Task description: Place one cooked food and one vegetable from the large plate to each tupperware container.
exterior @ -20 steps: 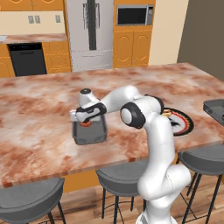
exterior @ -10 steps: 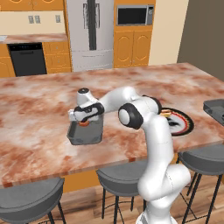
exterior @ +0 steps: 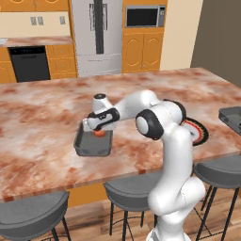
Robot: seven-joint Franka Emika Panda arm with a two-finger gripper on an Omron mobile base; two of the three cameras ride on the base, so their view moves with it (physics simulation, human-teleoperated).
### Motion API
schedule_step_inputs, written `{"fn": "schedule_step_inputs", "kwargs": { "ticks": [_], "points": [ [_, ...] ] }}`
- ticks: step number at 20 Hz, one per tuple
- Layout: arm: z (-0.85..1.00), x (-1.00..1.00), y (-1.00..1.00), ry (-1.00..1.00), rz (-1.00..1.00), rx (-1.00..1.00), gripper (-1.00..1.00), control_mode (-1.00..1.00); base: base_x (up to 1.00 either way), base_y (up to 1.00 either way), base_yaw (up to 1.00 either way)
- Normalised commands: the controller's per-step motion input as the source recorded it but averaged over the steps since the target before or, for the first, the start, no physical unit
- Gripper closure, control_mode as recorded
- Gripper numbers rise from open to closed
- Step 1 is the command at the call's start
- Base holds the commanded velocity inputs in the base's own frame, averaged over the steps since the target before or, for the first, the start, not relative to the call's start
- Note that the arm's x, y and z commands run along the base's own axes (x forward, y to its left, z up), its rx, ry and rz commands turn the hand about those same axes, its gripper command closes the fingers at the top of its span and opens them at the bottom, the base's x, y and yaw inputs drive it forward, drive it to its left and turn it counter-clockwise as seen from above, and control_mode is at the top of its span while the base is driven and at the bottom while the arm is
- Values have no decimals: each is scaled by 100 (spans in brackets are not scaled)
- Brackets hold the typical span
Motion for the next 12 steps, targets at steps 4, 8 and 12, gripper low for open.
{"fn": "schedule_step_inputs", "kwargs": {
  "ticks": [4, 8, 12],
  "points": [
    [0, -9, -17, -1, 10, 2, -100, -100, 0, 0, 0],
    [4, -21, -43, 0, 9, 3, -100, -100, 0, 0, 0],
    [28, -23, -53, 0, 15, 4, -100, -100, 0, 0, 0]
  ]
}}
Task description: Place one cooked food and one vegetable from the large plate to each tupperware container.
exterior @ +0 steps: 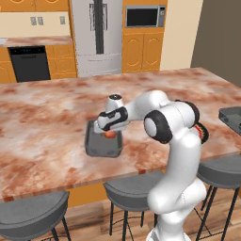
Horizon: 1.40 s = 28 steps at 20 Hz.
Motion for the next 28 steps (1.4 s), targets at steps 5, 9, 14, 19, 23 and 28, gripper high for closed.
{"fn": "schedule_step_inputs", "kwargs": {
  "ticks": [5, 9, 14, 19, 23, 28],
  "points": [
    [33, -3, -12, 0, 16, 0, -100, -100, 0, 0, 0],
    [-36, -6, 22, -2, 24, 0, -100, -100, 0, 0, 0],
    [15, -3, 3, -5, 10, -3, -100, -100, 0, 0, 0],
    [79, -28, 0, -1, 1, 0, -100, -100, 0, 0, 0],
    [46, -42, -38, -3, 0, 0, -100, -100, 0, 0, 0],
    [24, -51, -100, -2, 0, 0, -100, -100, 0, 0, 0]
  ]
}}
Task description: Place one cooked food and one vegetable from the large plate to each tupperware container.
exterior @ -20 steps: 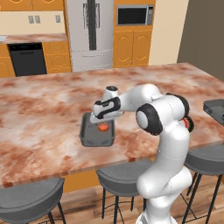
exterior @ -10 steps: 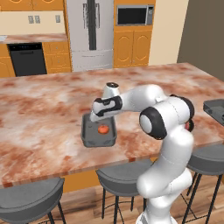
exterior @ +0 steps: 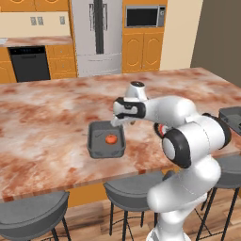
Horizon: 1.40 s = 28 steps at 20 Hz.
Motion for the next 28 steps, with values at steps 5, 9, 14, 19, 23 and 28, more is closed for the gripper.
{"fn": "schedule_step_inputs", "kwargs": {
  "ticks": [5, 9, 14, 19, 23, 28],
  "points": [
    [35, -41, -100, 0, 5, -8, -100, -100, 0, 0, 0],
    [0, -3, -100, 0, 5, -19, -100, -100, 0, 0, 0],
    [3, 0, -100, 0, 10, -10, -100, -100, 0, 0, 0],
    [3, 1, -100, 2, 12, 0, -100, -100, 0, 0, 0],
    [4, 6, -100, 1, 16, 0, -100, -100, 0, 0, 0],
    [4, 28, -77, 0, 23, 0, -100, -100, 0, 0, 0]
  ]
}}
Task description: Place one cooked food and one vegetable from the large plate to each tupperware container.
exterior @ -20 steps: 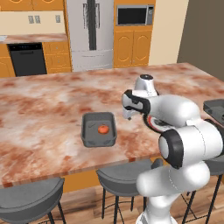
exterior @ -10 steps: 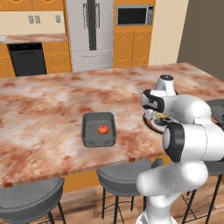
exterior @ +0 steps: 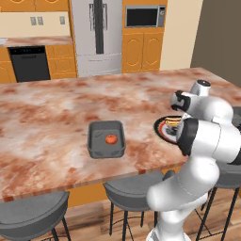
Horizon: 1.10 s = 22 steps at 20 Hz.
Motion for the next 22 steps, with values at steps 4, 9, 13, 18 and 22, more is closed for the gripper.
{"fn": "schedule_step_inputs", "kwargs": {
  "ticks": [4, 9, 13, 18, 22],
  "points": [
    [-1, 39, -6, 0, 18, -1, -100, -100, 0, 0, 0],
    [-5, 37, -2, 0, 20, -3, -100, -100, 0, 0, 0],
    [-5, 5, -15, -6, 37, 0, -100, -100, 0, 0, 0],
    [-12, 14, -10, -5, 35, 0, -100, -100, 0, 0, 0],
    [-23, 18, -8, 0, 17, 0, -100, -100, 0, 0, 0]
  ]
}}
